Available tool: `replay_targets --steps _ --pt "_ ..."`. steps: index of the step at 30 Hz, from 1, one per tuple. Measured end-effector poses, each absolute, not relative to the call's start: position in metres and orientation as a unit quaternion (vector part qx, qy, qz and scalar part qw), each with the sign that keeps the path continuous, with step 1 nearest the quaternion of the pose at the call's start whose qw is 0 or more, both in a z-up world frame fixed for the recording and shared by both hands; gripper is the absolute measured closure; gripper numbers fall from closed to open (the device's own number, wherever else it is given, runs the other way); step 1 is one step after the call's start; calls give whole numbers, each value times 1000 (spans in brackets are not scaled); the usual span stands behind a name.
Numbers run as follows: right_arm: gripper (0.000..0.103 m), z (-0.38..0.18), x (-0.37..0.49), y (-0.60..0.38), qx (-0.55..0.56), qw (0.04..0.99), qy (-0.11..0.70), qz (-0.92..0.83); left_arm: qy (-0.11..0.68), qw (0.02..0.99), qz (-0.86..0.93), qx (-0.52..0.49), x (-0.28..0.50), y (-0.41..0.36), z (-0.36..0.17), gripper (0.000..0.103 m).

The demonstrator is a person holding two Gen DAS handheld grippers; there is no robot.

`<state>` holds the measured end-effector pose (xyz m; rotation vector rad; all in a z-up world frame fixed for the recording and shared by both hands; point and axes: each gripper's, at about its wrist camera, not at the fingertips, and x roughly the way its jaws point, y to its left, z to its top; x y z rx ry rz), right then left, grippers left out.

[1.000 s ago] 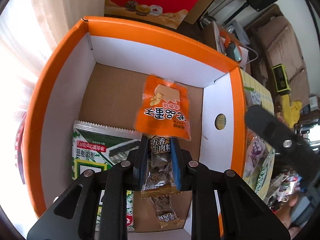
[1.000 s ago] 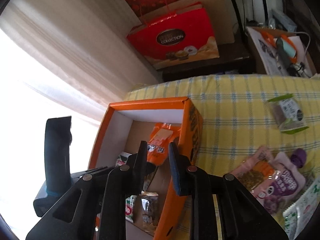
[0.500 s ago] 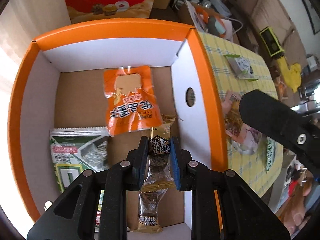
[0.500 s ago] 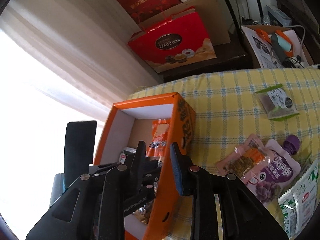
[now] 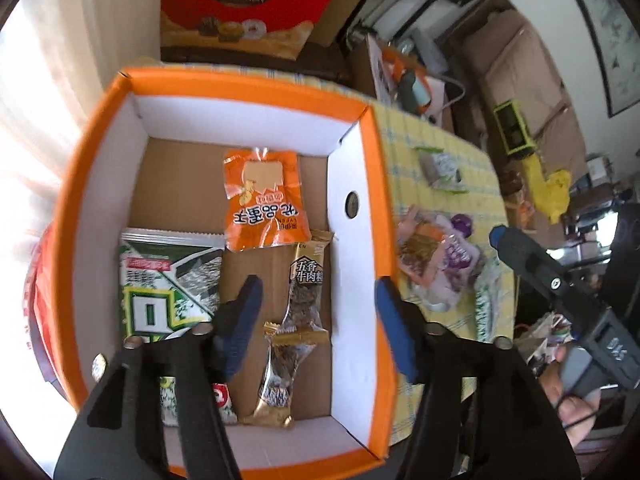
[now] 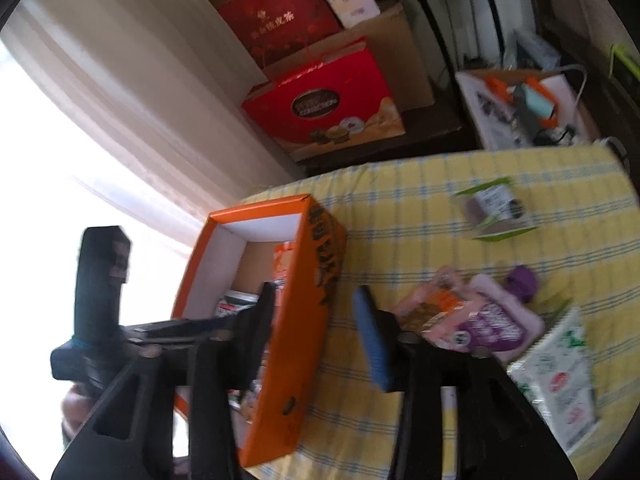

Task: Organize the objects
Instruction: 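Lower the gold bar into the box and open the left gripper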

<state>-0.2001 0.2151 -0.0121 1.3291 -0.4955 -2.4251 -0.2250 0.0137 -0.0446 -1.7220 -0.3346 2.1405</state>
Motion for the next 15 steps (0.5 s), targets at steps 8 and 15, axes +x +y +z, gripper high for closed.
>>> replay_targets --steps 8,15 --pt "32 -6 -179 245 471 128 -129 -863 -90 181 782 -590 -209 26 -24 26" --pt "30 -6 -164 273 472 110 -136 -864 -76 192 784 -585 -196 44 -16 25"
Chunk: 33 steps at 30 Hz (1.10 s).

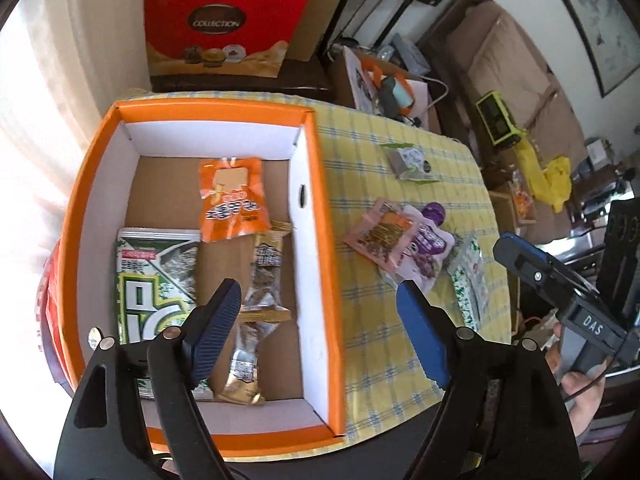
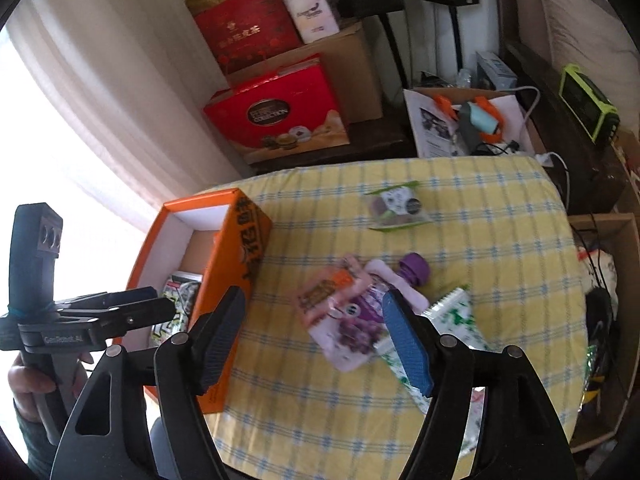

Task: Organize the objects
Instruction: 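Lower the gold bar into the box and open the left gripper, then move the left gripper to the orange packet while the right approaches the seaweed packet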

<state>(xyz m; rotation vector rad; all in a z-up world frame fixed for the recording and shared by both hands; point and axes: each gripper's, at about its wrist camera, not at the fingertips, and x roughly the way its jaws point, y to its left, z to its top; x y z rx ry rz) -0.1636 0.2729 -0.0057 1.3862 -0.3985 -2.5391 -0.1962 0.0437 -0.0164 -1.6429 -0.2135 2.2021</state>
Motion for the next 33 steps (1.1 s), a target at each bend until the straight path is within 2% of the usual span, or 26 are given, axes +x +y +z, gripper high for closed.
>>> replay_targets --steps 15,25,33 --pt "30 -11 -142 336 473 55 -141 -868 36 232 785 -574 -192 133 -10 25" --pt "30 -15 -143 363 471 45 -162 -866 99 237 754 -604 -216 187 -45 34" --pt "30 -25 -146 370 476 51 -175 -861 116 232 733 -629 -231 203 -72 35"
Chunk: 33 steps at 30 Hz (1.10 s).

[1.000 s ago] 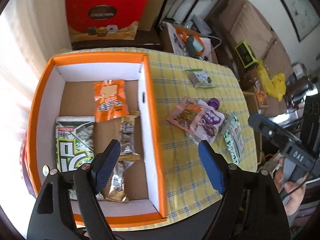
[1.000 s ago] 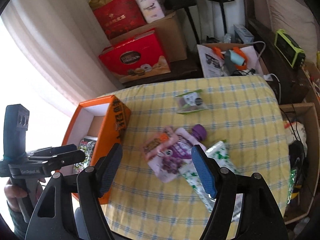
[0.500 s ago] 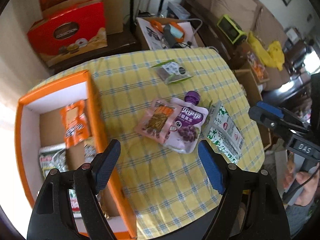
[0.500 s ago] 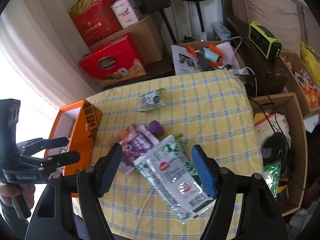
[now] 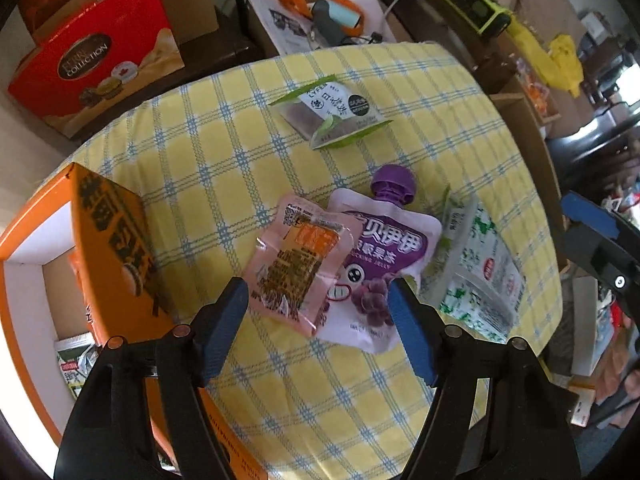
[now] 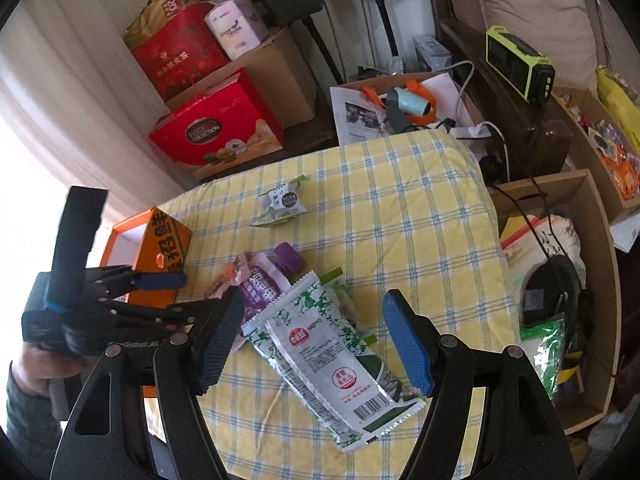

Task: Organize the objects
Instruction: 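Move the left gripper to the orange packet while the right approaches the seaweed packet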

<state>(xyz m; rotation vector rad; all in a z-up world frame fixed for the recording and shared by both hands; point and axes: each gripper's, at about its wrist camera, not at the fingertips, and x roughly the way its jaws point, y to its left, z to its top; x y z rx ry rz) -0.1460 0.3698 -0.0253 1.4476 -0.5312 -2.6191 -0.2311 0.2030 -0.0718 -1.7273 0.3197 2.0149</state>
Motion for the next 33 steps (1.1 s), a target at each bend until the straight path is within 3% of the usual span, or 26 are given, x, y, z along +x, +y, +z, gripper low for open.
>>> replay_targets --steps 14,23,33 --pt "30 -43 -125 367 476 75 -140 -865 110 240 713 -650 -241 208 -93 35" --pt "29 -59 -109 343 489 79 -61 -866 81 254 711 -650 -244 200 -88 65" --pt "29 -68 -108 344 494 82 -76 -862 -78 302 683 -661 -251 168 -77 73"
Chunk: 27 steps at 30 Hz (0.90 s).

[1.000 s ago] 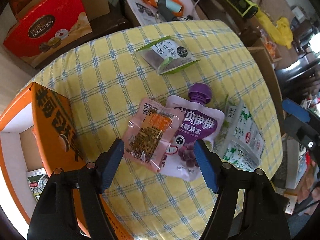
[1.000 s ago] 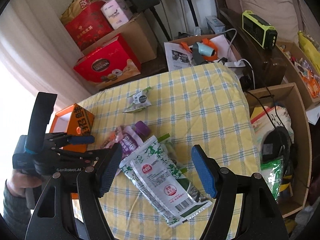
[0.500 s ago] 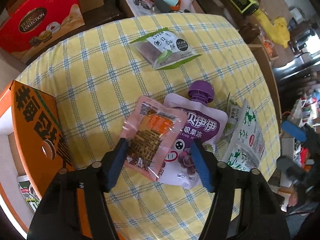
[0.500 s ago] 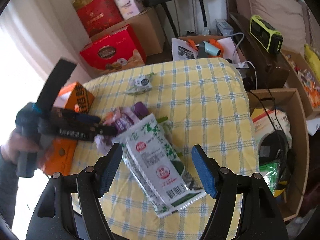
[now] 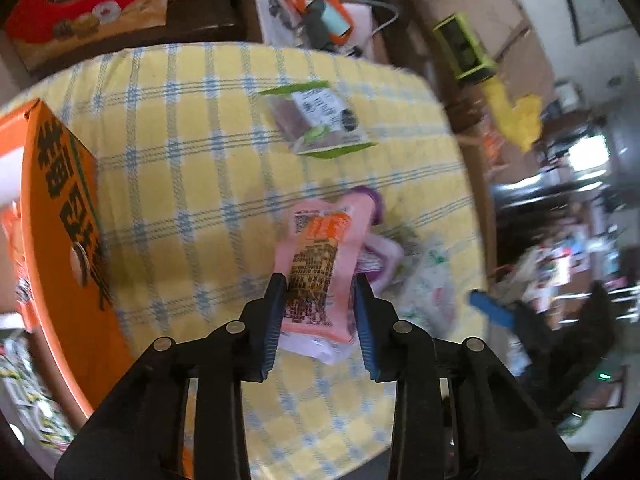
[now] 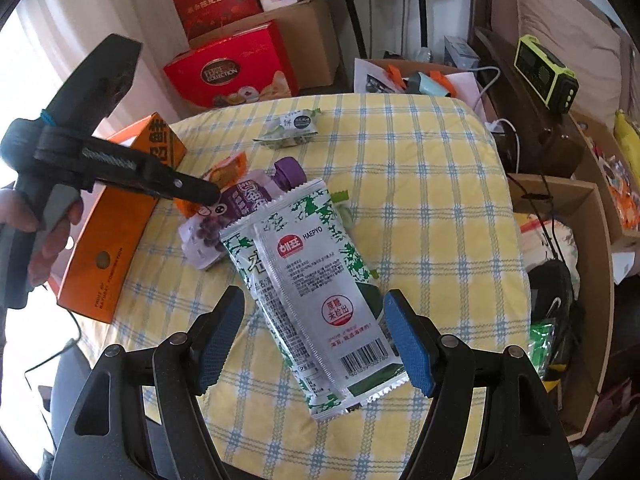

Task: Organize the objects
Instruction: 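Move the left gripper to the orange packet while the right approaches the seaweed packet, then grasp the orange packet with the left gripper while the right grasps the green seaweed packet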

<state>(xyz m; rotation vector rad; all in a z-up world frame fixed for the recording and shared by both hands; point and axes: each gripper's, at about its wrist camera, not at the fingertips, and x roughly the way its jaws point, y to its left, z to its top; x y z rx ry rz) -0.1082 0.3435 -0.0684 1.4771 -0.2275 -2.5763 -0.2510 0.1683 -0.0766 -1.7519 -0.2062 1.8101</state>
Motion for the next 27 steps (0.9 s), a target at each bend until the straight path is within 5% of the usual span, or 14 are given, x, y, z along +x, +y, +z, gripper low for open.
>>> replay_targets --steps 12,19,23,27 --pt "29 -73 -108 327 497 78 -37 -863 -232 355 622 -658 -243 140 -78 85" --pt "29 -78 -109 323 501 67 -25 -862 -143 294 681 -656 -241 146 -83 85" --pt "28 -79 -109 320 502 61 -7 -863 -97 286 709 -637 -233 154 -71 64" --pt "24 -88 -111 315 505 47 23 -861 -69 287 716 -632 -227 167 -66 62"
